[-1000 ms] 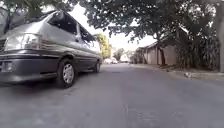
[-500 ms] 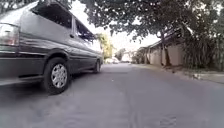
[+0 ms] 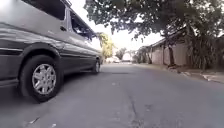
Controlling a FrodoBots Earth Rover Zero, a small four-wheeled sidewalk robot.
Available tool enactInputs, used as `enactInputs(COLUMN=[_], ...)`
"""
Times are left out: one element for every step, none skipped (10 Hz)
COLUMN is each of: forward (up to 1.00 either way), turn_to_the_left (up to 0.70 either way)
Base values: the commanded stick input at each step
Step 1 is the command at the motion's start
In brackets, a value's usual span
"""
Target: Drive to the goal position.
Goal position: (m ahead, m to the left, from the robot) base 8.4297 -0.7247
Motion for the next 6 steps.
enactInputs(forward=[1.00,1.00,1.00,1.00,1.00,1.00], turn_to_the_left=[0.00,-0.07,-0.27,-0.40,-0.40,-0.24])
